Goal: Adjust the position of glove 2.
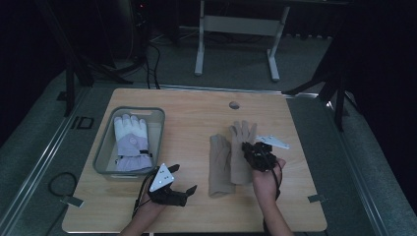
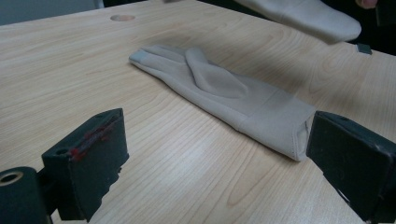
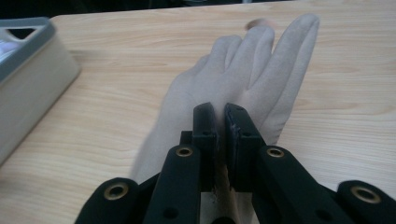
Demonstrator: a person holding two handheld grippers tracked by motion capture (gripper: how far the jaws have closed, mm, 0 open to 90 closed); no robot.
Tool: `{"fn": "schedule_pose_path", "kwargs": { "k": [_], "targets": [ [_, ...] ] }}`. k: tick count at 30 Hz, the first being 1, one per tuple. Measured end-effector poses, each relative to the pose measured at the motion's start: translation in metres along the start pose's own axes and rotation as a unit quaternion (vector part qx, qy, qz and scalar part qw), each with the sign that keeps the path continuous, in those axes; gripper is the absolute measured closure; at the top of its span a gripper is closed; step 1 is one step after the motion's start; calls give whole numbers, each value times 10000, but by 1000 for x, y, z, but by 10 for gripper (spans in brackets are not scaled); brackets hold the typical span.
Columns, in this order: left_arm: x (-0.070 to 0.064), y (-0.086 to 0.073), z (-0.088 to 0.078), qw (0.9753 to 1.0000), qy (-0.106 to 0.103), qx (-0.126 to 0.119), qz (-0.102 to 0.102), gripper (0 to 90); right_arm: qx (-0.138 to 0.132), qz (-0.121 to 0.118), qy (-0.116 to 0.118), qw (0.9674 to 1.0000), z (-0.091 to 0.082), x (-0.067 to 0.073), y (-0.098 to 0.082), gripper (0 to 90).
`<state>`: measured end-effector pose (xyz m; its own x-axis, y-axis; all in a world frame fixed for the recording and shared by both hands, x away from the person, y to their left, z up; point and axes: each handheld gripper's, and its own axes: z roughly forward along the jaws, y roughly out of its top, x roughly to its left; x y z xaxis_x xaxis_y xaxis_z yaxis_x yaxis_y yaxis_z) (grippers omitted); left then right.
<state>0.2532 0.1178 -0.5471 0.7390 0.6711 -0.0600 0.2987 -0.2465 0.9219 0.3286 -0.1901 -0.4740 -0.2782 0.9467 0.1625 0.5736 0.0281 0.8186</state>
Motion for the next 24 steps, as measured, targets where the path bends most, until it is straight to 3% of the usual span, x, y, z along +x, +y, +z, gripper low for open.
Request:
{"fn": "schedule_pose_path", "kwargs": {
  "k": [8, 12, 17, 24],
  "targets": [
    [1, 0, -1, 10000, -27, -12, -6, 52, 97, 98, 191, 9997, 14, 30, -5, 834],
    [-1, 0, -1, 10000, -32, -1, 18, 52, 174, 32, 230, 9996, 21, 44, -12, 834],
    [-1, 0, -2, 10000, -28, -21, 37, 52, 306, 68, 226, 9993, 32, 50, -24, 834],
    [0, 0, -2, 10000, 13, -6, -1, 44, 533, 81, 107, 9985, 47, 47, -39, 832]
  ]
}}
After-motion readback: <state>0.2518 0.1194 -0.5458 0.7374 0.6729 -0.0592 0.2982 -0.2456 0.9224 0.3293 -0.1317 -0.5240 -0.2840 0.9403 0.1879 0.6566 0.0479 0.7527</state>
